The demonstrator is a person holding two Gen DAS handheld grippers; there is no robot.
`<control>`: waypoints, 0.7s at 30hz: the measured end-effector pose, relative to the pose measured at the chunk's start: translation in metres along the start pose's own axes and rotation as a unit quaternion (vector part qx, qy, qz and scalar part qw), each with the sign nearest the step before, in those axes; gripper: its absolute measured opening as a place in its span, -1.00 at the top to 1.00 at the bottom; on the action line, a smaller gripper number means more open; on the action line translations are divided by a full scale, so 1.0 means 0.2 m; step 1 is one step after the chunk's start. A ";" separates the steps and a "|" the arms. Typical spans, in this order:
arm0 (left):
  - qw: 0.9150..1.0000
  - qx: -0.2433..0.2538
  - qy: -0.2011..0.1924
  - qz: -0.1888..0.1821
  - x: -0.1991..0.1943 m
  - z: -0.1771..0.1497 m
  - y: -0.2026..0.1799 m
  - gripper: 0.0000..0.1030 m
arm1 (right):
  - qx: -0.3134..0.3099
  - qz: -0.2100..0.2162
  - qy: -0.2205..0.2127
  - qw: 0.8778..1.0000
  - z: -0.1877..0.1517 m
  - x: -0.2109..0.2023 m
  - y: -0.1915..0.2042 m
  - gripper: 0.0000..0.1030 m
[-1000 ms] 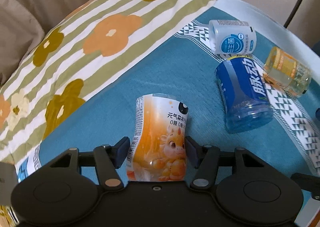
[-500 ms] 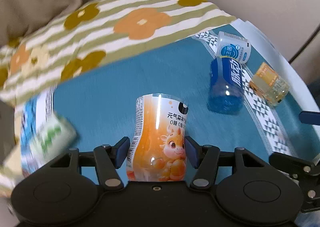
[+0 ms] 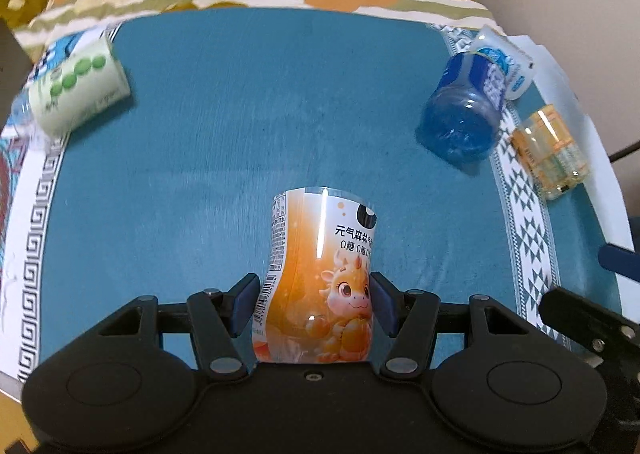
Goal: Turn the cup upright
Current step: 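Lift the orange cup with the left tool and carry it toward the right tool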
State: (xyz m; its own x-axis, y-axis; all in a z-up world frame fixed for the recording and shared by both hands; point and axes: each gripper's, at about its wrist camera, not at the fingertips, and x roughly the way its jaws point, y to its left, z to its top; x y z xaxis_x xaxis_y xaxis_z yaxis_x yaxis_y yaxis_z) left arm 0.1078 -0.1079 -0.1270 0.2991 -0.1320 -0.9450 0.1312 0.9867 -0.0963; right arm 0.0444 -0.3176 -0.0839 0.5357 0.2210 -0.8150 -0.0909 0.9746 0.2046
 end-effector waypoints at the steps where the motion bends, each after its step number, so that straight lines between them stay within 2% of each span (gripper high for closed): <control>1: 1.000 -0.004 0.000 0.001 0.01 0.00 0.01 -0.24 | 0.001 0.000 0.001 1.000 -0.01 0.00 -0.01 -1.00; 7: 1.000 -0.004 -0.005 0.007 0.02 0.00 0.01 -0.26 | 0.010 0.001 0.011 1.000 -0.04 0.02 -0.03 -1.00; 9: 1.000 -0.002 -0.002 0.010 0.03 0.00 0.00 -0.36 | 0.010 0.003 0.012 1.000 -0.05 0.03 -0.03 -1.00; 11: 1.000 -0.002 -0.003 0.012 0.03 0.00 0.00 -0.64 | 0.009 0.004 0.013 1.000 -0.05 0.03 -0.03 -1.00; 13: 1.000 -0.003 -0.006 0.011 0.03 0.00 0.01 -0.71 | 0.009 0.004 0.012 1.000 -0.06 0.02 -0.03 -1.00; 21: 1.000 0.011 -0.008 0.017 0.01 0.00 -0.02 -0.74 | 0.016 0.003 0.010 1.000 -0.06 0.02 -0.05 -1.00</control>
State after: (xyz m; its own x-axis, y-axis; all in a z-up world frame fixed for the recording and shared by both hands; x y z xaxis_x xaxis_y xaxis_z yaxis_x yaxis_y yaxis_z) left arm 0.1083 -0.1117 -0.1294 0.3197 -0.0993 -0.9423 0.1417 0.9883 -0.0560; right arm 0.0372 -0.3256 -0.0949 0.5189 0.2271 -0.8241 -0.0663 0.9719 0.2260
